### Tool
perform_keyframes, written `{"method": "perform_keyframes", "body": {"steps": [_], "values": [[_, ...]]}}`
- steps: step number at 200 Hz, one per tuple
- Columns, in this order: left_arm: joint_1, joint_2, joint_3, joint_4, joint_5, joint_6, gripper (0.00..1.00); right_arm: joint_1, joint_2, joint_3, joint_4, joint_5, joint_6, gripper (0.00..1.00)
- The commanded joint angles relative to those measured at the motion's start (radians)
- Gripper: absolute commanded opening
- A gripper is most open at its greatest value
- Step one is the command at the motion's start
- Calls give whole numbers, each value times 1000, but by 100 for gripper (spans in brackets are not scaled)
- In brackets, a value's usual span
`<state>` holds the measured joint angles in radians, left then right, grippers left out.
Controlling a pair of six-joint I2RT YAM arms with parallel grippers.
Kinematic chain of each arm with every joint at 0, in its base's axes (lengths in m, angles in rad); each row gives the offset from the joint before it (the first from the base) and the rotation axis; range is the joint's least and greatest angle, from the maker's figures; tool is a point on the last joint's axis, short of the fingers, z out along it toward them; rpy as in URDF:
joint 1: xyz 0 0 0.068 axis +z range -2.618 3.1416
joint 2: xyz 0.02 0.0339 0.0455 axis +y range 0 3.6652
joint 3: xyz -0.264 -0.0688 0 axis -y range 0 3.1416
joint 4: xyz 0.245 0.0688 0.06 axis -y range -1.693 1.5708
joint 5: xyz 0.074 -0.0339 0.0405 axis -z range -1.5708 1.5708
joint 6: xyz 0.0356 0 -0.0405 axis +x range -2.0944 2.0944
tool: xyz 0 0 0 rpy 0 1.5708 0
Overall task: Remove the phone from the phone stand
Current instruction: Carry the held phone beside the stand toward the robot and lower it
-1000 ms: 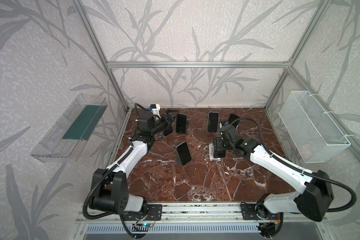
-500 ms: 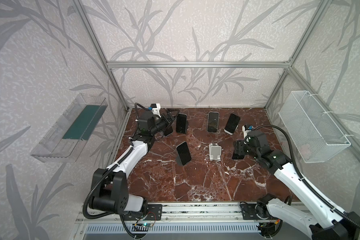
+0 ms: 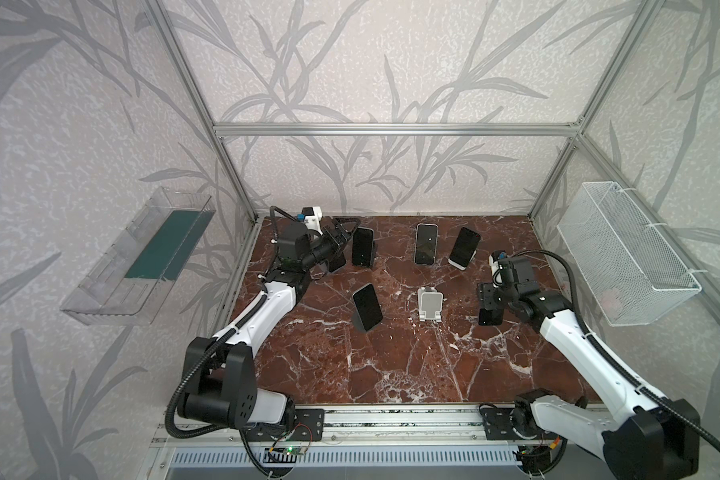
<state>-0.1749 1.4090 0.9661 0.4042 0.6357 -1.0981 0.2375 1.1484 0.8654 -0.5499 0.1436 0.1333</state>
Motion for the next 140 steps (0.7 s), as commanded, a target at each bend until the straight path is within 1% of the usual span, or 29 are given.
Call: {"method": "perform_keyframes", "body": {"steps": [1,16,35,94,140], "values": [[-2,-21,19,39,25,-11,88,-9,88,59,9,-80,-29,63],[-3,-26,19,38,25,-11,88,-11,173,110,-36,-116,-41,62],[-3,-30,18,32,18,-4,88,-13,254,166,-96,-125,-47,61],[-3,-40,19,23,16,-3,88,-44,360,174,-85,-138,-61,62],[-3,-41,16,24,12,-3,88,-45,473,208,-106,-143,-42,62]]}}
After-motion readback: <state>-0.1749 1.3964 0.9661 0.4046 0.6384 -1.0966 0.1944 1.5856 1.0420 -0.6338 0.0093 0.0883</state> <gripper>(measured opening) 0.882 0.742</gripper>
